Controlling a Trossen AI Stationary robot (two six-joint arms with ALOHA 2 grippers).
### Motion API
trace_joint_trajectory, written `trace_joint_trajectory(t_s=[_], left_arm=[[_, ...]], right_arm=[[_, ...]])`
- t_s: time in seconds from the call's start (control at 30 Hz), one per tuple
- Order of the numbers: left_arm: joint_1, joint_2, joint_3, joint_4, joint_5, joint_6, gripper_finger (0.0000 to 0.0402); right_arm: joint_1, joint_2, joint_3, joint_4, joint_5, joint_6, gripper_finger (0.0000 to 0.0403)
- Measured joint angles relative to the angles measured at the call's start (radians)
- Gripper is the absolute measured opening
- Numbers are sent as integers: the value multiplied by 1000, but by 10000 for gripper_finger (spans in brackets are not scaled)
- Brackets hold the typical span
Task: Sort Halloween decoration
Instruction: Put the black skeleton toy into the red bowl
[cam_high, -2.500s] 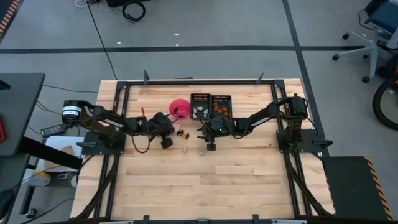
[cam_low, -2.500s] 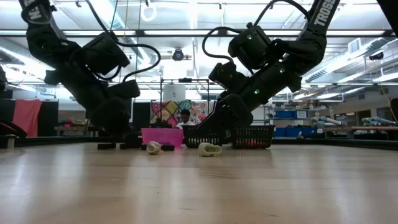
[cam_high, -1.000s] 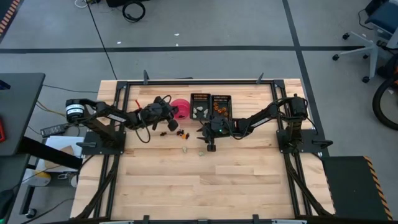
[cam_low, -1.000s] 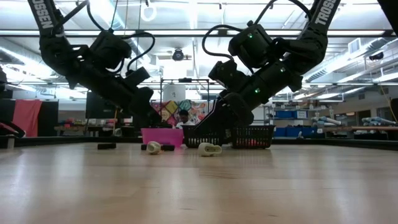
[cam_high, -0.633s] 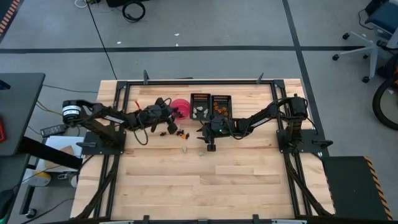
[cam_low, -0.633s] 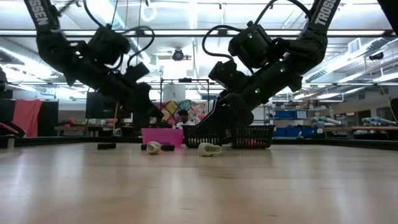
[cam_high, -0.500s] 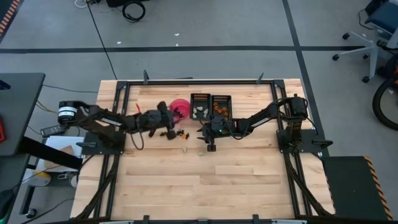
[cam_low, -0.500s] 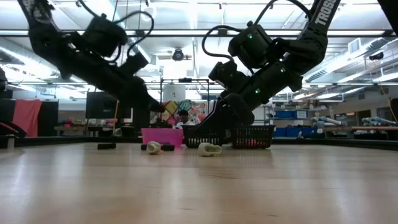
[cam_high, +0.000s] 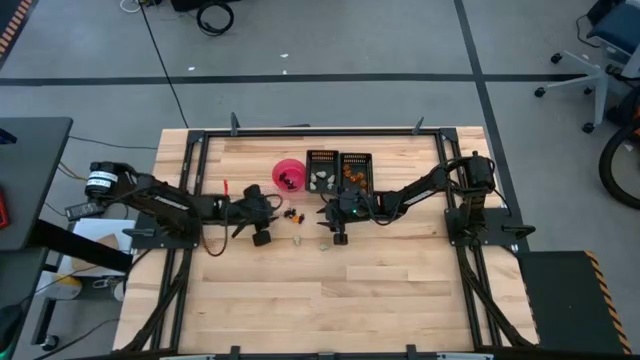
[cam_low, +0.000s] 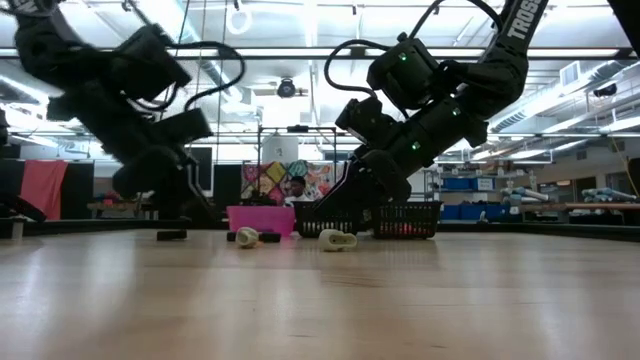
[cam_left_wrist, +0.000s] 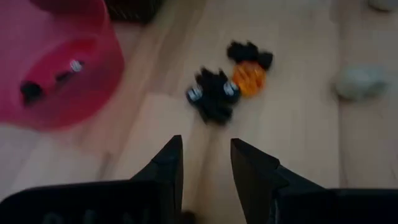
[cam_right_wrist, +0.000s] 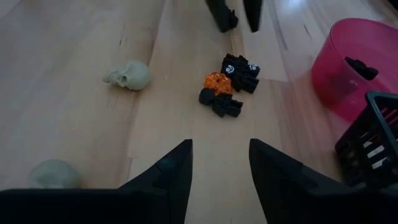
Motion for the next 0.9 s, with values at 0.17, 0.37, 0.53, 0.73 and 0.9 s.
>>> trace_joint_trajectory(t_s=[0.17,0.37,0.53,0.73,0.9], left_arm=[[-8,0,-196,355,-6,-78,103],[-8,8,-303,549,-75,-72,103],[-10,30,-300,547,-73,-68,115],[-8,30,-296,446,-76,-126,130],[-8,29,-294,418,-78,-149,128]], right_arm=[[7,0,0,-1,0,0,162],[8,0,0,15,0,0,162],[8,0,0,30,0,0,162],[8,0,0,34,0,3,162],[8,0,0,44,0,3,162]])
